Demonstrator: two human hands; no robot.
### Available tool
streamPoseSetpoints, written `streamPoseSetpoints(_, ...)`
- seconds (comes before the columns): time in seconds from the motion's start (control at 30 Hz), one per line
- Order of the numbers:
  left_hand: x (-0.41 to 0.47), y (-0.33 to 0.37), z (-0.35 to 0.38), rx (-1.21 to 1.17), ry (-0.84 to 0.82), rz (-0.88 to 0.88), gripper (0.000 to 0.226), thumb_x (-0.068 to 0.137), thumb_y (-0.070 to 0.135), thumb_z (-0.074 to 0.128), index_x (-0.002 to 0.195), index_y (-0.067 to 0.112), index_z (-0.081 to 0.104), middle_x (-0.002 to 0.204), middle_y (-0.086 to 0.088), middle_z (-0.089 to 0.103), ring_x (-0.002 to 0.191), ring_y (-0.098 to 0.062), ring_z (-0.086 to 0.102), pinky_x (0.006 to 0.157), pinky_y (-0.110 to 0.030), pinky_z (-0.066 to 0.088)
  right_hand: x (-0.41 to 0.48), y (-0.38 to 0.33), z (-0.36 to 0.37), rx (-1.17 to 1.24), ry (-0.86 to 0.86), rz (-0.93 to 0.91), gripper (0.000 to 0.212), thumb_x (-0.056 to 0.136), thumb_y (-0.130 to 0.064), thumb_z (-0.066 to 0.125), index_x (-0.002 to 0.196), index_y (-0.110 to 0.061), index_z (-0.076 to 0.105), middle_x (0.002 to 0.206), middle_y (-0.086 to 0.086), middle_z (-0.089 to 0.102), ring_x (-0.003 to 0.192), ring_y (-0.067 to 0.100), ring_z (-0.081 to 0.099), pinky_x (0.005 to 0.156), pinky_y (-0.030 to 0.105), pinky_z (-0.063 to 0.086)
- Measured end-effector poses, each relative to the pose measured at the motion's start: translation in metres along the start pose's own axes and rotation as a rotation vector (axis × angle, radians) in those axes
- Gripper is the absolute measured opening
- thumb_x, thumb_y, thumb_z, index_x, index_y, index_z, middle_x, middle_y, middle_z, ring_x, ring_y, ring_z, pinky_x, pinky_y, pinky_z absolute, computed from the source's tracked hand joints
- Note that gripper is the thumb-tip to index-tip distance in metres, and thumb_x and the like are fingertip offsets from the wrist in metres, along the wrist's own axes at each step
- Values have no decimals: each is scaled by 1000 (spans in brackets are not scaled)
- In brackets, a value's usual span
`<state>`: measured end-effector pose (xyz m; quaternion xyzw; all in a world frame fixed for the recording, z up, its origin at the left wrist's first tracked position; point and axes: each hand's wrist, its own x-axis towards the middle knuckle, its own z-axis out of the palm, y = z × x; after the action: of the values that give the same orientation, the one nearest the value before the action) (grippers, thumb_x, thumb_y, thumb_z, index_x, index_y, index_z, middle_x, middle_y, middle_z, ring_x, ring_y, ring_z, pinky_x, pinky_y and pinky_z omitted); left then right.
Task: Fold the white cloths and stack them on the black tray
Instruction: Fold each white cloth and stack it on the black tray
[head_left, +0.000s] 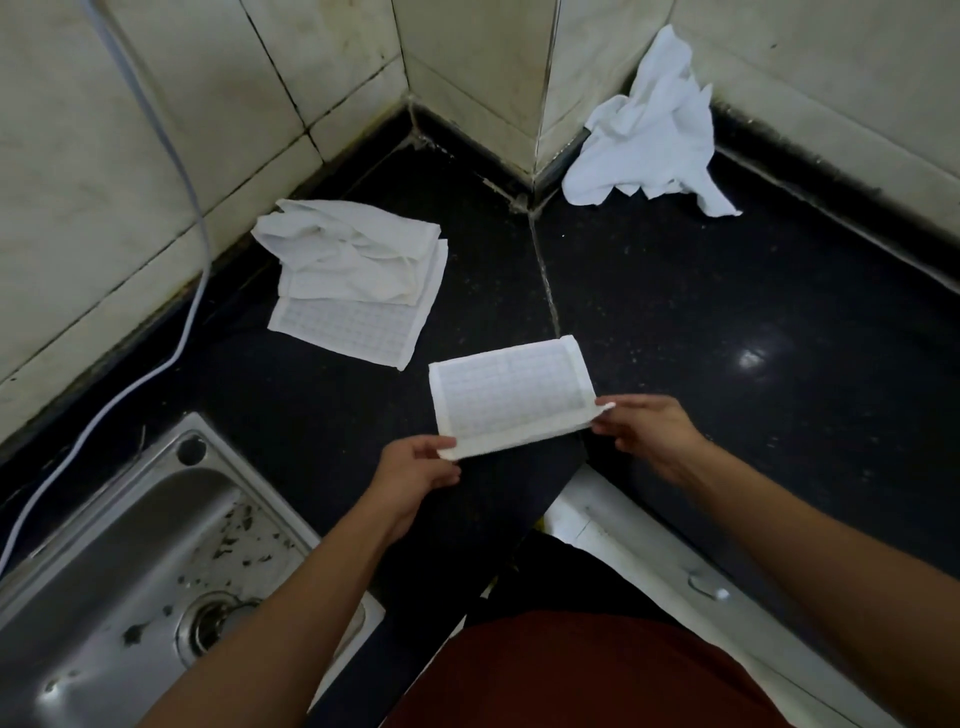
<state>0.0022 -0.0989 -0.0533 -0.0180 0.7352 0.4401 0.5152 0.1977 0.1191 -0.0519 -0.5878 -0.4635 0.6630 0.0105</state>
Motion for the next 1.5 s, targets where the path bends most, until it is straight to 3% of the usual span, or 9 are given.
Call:
streamPoseSetpoints(0.1,21,21,2,295,115,157,16,82,0,68,96,7,69,76,-5,63,67,-16,61,61,-26,50,15,-20,8,-217,90,-167,17,83,-19,74,71,-9,70,60,-2,64,51,6,54,43,17,39)
streamPoseSetpoints(0.17,36,40,3,475,197,262,9,85,17,69,79,10,68,67,0,60,64,-15,56,62,-28,45,32,-32,13,-349,148,-245,25,83,-28,74,62,-16,67,59,-4,60,55,7,54,51,21,43)
streamPoseSetpoints(0.3,64,69,1,660,248,241,32,87,29,64,68,3,59,65,-8,54,63,-20,52,61,-32,41,60,-49,20,-641,184,-234,27,84,-45,65,69,-23,67,75,-2,65,76,17,62,67,32,49)
streamPoseSetpoints(0.57,98,74,-2,737,265,132,40,87,26,64,56,12,43,58,-3,46,60,-21,50,54,-28,36,78,-55,33,-913,220,-208,24,83,-52,62,80,-29,63,83,-2,65,83,22,63,71,34,49)
streamPoseSetpoints(0.87,99,67,5,748,381,207,22,90,35,61,89,13,59,79,-2,59,77,-21,59,66,-33,47,80,-55,31,-1062,252,-246,31,85,-54,59,87,-24,64,84,-1,65,85,23,65,69,32,43)
streamPoseSetpoints(0.97,86,59,2,835,415,444,19,90,32,60,101,16,58,94,0,56,81,-17,55,67,-33,45,74,-54,30,-1039,309,-313,40,85,-55,59,109,-23,61,101,0,67,93,23,64,72,33,45)
streamPoseSetpoints(1.07,72,40,0,1096,225,640,20,90,27,60,105,14,63,103,-2,56,94,-20,55,72,-38,50,69,-47,34,-1093,286,-298,53,81,-55,65,119,-20,54,110,3,64,99,26,63,79,38,49)
streamPoseSetpoints(1.33,61,2,-6,1155,192,625,22,91,24,61,109,12,66,104,-5,53,96,-22,53,61,-31,41,68,-56,35,-643,162,-63,15,78,-21,74,86,-16,63,93,4,64,76,16,57,65,31,50)
streamPoseSetpoints(1.5,54,0,-8,1099,216,586,25,92,28,59,113,15,62,108,-2,50,96,-18,52,70,-33,49,45,-67,50,-449,-2,-142,22,80,-15,77,82,-10,55,78,6,61,62,17,60,46,26,52)
